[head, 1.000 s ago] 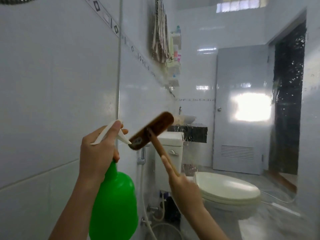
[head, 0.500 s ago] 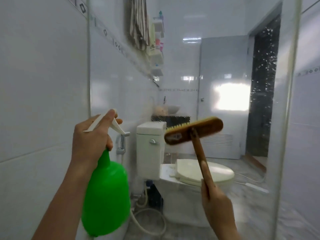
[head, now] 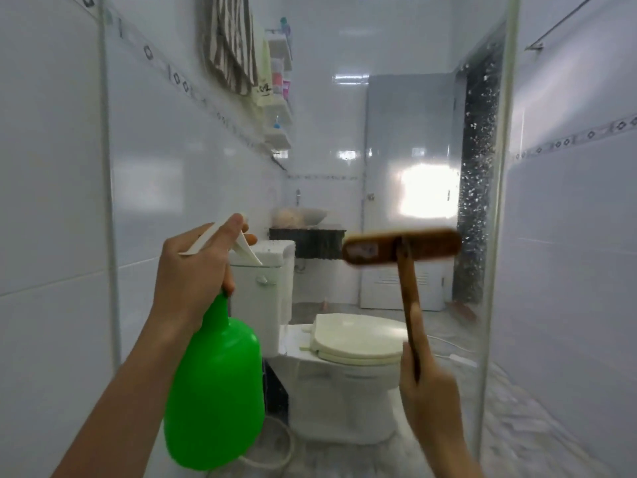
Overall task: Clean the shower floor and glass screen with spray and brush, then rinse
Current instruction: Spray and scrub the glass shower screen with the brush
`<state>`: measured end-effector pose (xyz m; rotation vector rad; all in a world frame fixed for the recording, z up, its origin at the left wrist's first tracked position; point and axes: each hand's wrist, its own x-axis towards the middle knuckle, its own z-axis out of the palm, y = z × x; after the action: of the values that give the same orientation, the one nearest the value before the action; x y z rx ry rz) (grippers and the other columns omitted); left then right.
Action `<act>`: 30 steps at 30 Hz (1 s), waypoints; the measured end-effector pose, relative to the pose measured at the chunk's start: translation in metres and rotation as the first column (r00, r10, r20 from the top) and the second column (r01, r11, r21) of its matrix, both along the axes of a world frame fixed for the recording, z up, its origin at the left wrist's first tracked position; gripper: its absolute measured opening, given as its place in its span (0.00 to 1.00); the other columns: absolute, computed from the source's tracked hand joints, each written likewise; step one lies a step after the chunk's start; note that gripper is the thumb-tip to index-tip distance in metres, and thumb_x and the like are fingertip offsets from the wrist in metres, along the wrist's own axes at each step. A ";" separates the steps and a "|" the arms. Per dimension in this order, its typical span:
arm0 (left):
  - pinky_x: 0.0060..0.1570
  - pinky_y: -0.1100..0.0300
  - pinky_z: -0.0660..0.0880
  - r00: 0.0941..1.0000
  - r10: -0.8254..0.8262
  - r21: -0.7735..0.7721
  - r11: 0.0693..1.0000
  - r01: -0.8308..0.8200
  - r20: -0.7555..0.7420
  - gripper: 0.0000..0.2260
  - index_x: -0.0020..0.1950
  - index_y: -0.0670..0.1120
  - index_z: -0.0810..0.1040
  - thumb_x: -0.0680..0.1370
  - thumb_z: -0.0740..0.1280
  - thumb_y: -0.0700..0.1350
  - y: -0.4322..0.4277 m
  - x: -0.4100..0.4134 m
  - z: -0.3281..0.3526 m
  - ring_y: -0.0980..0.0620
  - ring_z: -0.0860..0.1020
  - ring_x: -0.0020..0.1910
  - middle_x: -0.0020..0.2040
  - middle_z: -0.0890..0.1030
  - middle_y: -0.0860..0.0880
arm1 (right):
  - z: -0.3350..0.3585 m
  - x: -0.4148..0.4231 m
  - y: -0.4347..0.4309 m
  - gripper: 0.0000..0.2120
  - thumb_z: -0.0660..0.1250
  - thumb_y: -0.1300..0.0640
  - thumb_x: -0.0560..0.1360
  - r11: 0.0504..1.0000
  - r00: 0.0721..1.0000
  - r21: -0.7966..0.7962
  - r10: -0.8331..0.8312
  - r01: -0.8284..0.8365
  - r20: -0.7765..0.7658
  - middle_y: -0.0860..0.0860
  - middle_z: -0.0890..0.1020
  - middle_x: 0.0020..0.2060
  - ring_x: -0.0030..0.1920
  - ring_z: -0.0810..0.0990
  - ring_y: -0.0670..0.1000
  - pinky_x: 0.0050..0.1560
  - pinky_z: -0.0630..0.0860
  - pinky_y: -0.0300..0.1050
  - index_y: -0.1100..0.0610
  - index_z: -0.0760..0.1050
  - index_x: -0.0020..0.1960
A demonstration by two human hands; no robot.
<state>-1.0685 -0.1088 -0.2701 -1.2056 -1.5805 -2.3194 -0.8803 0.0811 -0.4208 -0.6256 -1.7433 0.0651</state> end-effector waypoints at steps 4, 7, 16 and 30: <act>0.31 0.58 0.69 1.000 0.007 -0.021 1.000 -0.008 -0.023 0.12 0.42 0.52 0.87 0.77 0.69 0.57 0.015 0.015 -0.005 0.52 0.69 0.20 0.43 0.85 0.37 | 0.146 -0.001 0.033 0.27 0.55 0.55 0.82 0.998 0.998 0.055 -0.016 0.019 -0.067 0.49 0.68 0.24 0.22 0.68 0.45 0.24 0.66 0.33 0.47 0.48 0.78; 0.30 0.59 0.68 1.000 0.006 -0.003 1.000 -0.006 -0.005 0.12 0.41 0.54 0.86 0.78 0.68 0.57 0.020 0.025 -0.009 0.53 0.69 0.20 0.43 0.85 0.37 | 0.162 0.012 0.045 0.24 0.55 0.55 0.82 0.998 0.996 0.054 -0.036 0.040 -0.080 0.47 0.69 0.26 0.22 0.70 0.44 0.25 0.67 0.30 0.53 0.56 0.77; 0.37 0.56 0.70 0.999 -0.023 -0.080 0.997 0.019 -0.044 0.13 0.44 0.55 0.86 0.78 0.66 0.60 0.035 0.043 -0.016 0.55 0.71 0.22 0.43 0.85 0.39 | 0.042 0.036 0.045 0.27 0.52 0.48 0.79 1.000 0.993 0.014 -0.018 0.019 -0.118 0.46 0.72 0.27 0.21 0.68 0.44 0.24 0.75 0.37 0.44 0.50 0.77; 0.28 0.62 0.67 0.987 -0.161 -0.176 0.972 0.159 0.006 0.11 0.44 0.53 0.86 0.74 0.68 0.57 0.067 0.054 -0.089 0.53 0.66 0.22 0.32 0.76 0.32 | -0.023 0.051 0.057 0.27 0.55 0.52 0.80 0.999 0.992 0.030 -0.035 0.039 -0.119 0.36 0.65 0.27 0.21 0.69 0.45 0.25 0.63 0.21 0.45 0.52 0.77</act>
<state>-1.0143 -0.0414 -0.3594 -1.4290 -1.7794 -2.3033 -0.8289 0.1385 -0.4439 -0.6184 -1.6142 0.0474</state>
